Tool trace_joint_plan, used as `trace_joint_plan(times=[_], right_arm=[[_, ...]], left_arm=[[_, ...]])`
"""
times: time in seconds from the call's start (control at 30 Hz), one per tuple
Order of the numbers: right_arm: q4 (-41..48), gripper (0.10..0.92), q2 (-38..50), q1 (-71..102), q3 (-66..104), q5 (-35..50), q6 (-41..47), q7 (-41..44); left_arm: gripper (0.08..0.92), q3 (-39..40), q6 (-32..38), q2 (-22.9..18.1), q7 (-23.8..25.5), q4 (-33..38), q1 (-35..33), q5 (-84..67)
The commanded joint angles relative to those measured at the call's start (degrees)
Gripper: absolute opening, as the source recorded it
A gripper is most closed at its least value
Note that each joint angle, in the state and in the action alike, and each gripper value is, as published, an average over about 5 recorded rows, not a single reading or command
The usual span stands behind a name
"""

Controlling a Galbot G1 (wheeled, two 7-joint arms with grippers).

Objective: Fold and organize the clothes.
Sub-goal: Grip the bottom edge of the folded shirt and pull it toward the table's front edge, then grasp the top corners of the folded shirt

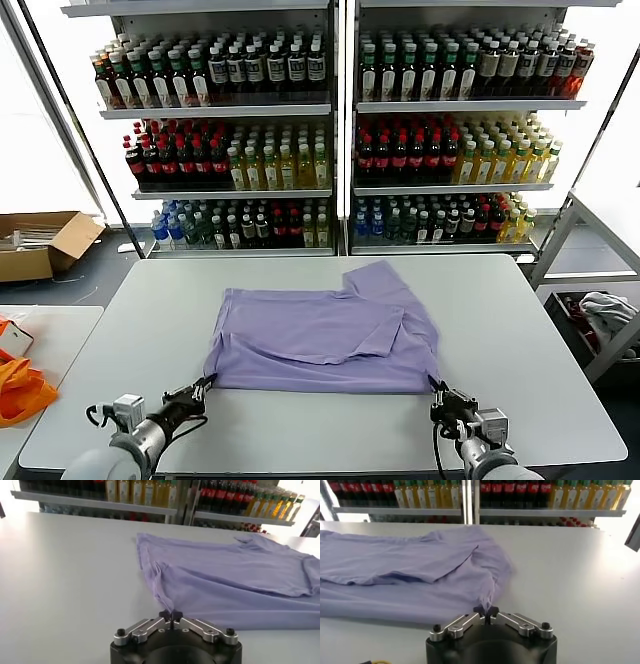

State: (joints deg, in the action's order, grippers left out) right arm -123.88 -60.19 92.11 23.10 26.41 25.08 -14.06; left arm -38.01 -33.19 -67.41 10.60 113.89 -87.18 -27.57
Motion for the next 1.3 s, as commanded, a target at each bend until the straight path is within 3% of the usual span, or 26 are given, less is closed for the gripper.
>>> trace_joint_plan(times=[0.03,0.33,0.6,0.77,0.9,1.07,1.2,1.3], right_arm=[[-8.29,0.133,0.88,12.8,1.96,-3.76,-0.92,0.45],[-10.09,0.171,-0.44,15.13,1.4,-5.01,-0.16,-0.08],[-11.02,0.397,-1.53,14.1,9.89,2.53,-3.66,1.46],[-7.99,0.544,1.8,6.52,14.54,9.44,-7.32,4.68],[-1.89,0.657,3.86,-7.04,13.26,13.29,-5.14,8.09],[11.95,0.789,4.81,-28.05,4.18,13.34,1.23,15.39],[23.21,0.82,4.58,-41.89,-4.83,12.63,4.06,20.6],[31.33,0.822,4.02,-49.01,-10.08,11.52,4.51,23.21]], left_arm=[[0.094,-7.6,0.16,-3.33,0.5,14.93,-19.9,2.54],[0.107,-10.58,0.12,-2.89,0.61,14.29,-19.76,3.41],[0.312,-14.55,0.12,-1.34,0.93,15.72,-18.09,1.96],[0.459,-17.68,0.07,2.33,1.97,13.48,-13.38,0.38],[0.572,-15.59,0.05,6.78,3.85,10.07,-6.42,-0.34],[0.719,-7.05,0.04,12.23,7.07,2.78,3.4,-1.02],[0.804,0.95,0.05,15.38,7.81,-4.31,12.76,-3.67],[0.82,5.36,0.06,16.88,7.93,-9.92,19.46,-5.04]])
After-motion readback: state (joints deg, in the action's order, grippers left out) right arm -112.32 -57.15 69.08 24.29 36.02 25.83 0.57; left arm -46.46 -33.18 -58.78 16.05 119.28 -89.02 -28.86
